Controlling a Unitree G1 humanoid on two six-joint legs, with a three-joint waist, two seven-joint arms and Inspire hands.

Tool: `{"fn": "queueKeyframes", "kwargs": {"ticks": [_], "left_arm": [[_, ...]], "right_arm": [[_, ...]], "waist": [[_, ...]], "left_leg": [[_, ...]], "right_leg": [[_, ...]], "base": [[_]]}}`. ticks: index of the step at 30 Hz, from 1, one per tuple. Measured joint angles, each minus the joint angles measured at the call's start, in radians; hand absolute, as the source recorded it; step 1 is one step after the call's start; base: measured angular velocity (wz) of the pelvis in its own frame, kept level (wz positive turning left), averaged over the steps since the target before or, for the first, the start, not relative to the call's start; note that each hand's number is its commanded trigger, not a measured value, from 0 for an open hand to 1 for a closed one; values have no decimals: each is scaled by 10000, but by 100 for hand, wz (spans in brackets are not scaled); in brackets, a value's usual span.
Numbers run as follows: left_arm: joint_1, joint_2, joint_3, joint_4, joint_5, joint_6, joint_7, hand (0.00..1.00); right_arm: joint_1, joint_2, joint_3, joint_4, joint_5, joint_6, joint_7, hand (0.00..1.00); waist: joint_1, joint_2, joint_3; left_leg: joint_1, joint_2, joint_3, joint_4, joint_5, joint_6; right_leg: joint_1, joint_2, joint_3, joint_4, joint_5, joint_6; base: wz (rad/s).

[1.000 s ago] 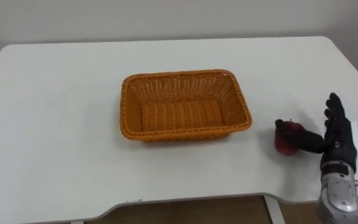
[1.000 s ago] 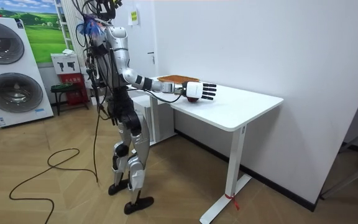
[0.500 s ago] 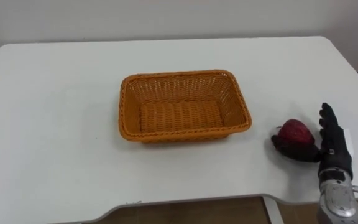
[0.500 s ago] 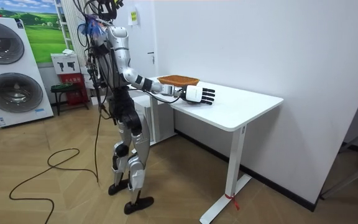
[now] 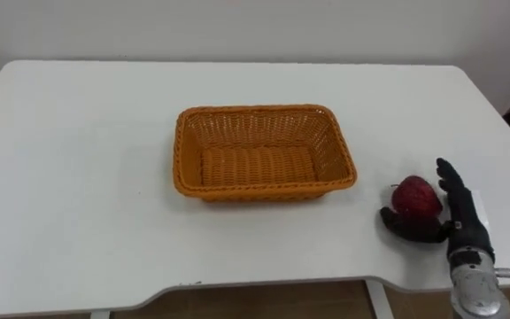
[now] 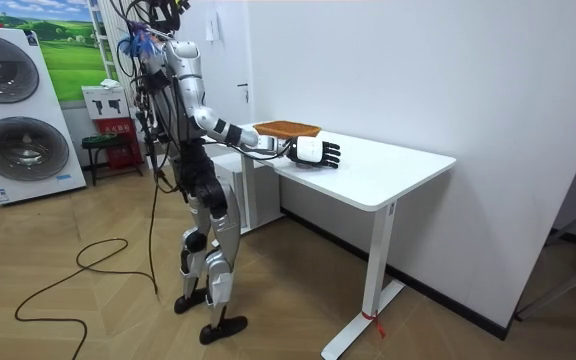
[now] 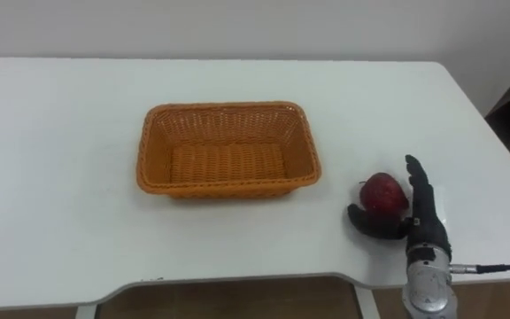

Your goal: Pick and place apple

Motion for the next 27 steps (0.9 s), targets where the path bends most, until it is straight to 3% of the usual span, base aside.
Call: {"fn": "queueKeyframes", "kwargs": {"ticks": [9,17,23,27], "left_arm": [[-78,-1,3,-1,2,-1,-10,0],[-126,-2,5,1,7,-66,-42,0],[-244,-3,-9,298,-29,-149,-2,0],[-270,-3,9,366,-9,-172,72,0]], "right_arm": [[-6,-24,-169,-124,-111,-2,-278,100],[124,-4,147,-845,-112,224,-171,100],[123,3,599,-1481,311,230,-130,100],[122,5,631,-2584,540,214,-134,100]], "waist": [[-43,12,-50],[26,84,-73],[54,152,-42],[54,82,8]], "left_leg": [[-29,1,-9,10,0,0],[6,-5,39,-29,2,1],[26,-7,31,-85,19,-1],[7,-16,5,-76,20,-1]], "right_leg": [[-32,-3,-7,-3,1,-1],[-56,-7,29,24,1,-1],[-56,-11,23,34,1,-1],[-57,-19,4,16,0,0]], "base": [[0],[-1],[0],[1]]}}
